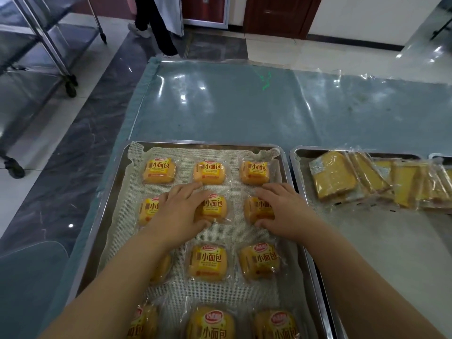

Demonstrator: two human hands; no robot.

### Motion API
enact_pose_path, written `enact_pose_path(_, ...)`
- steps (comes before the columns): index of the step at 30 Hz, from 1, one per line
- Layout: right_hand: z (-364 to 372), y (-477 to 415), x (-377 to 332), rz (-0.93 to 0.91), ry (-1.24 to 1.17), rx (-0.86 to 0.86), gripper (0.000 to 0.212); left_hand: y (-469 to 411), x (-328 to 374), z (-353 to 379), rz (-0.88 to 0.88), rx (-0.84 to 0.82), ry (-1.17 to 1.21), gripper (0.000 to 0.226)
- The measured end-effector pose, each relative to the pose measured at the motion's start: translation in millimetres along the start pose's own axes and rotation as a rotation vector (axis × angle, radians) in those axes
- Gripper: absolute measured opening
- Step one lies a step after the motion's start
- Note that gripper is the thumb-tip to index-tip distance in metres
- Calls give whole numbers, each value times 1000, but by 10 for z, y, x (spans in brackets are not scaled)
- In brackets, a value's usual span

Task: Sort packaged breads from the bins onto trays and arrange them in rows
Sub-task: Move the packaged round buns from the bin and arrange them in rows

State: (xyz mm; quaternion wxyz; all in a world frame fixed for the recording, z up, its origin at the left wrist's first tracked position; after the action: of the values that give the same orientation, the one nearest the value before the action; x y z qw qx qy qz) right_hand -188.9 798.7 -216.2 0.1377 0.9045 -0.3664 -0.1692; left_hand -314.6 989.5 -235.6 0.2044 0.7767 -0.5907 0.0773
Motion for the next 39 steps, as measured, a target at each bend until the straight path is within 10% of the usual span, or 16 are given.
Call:
enact_pose_path(9, 39, 92, -520, -85, -95, 148, 59, 465, -549, -72, -213, 115, 49, 68)
enact_pose_path(39, 463, 529, -970, -195, -179, 219, 44, 1191, -557, 31, -129, 226, 216, 52)
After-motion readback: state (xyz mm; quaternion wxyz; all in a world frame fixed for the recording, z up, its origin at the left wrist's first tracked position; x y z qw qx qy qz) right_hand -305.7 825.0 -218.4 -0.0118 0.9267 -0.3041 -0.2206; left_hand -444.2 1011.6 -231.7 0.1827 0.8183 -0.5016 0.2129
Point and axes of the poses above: each hand's wrist, its own y-axis away from the middle knuckle, its own z-axis out of the palm, x = y × z, the point moved 3 cm from there along -y, towards the middle knuckle, and after that the axes turned 3 degrees about -x, right-handed, at the moved point
